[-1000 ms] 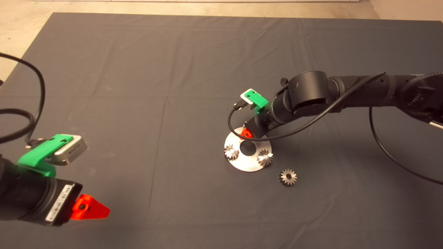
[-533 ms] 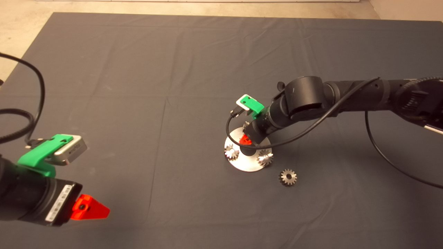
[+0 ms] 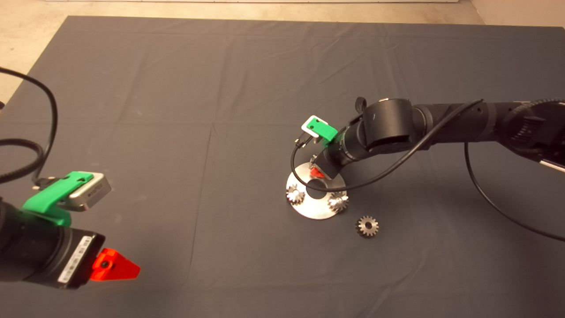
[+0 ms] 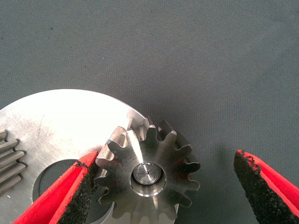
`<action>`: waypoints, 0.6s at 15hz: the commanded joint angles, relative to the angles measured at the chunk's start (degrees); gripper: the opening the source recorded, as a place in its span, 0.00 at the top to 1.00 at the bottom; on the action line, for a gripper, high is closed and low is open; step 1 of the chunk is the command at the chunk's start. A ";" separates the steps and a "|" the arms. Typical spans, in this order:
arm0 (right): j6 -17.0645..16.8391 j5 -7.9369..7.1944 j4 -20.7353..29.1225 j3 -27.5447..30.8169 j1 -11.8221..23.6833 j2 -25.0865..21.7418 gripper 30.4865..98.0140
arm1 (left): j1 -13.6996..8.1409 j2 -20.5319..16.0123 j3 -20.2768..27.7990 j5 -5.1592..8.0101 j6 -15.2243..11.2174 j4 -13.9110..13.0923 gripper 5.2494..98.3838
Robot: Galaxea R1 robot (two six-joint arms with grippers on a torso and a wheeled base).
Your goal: Remove an incorrectly installed larger gear and replace it with the correct smaller gear
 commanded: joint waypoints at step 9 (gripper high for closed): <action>1.42 -0.44 -1.49 0.31 -0.27 -0.38 0.47 | -0.61 -0.22 0.87 0.26 0.05 -0.99 0.01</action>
